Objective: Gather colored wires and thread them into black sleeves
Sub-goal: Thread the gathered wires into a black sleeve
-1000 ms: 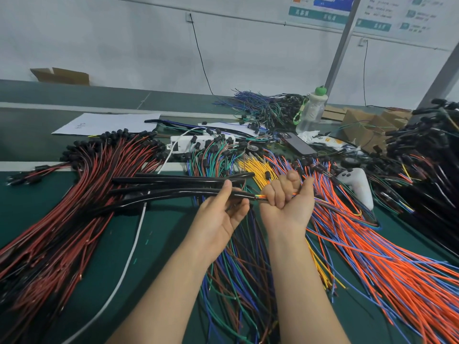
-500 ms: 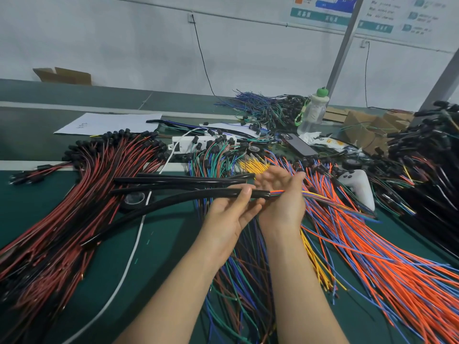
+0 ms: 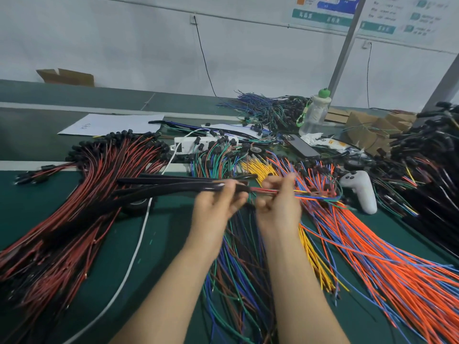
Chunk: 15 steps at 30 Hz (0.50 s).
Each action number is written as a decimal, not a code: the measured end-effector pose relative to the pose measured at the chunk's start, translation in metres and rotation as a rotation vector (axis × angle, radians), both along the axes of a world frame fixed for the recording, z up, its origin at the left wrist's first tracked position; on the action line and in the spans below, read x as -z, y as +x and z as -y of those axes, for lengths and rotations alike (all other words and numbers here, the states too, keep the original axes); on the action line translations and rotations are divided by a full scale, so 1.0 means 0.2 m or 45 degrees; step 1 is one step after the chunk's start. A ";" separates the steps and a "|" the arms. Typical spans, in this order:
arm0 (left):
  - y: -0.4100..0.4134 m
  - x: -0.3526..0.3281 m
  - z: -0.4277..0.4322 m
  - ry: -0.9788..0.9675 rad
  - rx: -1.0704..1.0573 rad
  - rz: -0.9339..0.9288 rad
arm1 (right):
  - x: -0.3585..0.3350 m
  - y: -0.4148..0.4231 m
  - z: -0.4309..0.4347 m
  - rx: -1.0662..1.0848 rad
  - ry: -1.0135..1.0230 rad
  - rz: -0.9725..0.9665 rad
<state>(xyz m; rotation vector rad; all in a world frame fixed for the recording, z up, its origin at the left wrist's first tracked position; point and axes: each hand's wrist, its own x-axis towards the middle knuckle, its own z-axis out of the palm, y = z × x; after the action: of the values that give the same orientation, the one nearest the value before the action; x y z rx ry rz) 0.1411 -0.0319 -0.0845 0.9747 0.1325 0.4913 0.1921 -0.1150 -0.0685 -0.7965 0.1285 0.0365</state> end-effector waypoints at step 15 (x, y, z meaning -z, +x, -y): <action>0.00 -0.01 0.04 -0.072 0.021 -0.026 | 0.02 -0.05 -0.11 -0.095 0.035 0.088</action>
<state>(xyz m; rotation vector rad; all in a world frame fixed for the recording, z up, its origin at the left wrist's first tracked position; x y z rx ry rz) 0.1411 -0.0391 -0.0822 0.9252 0.1561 0.4603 0.1818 -0.0934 -0.0730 -0.7741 0.0330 0.0813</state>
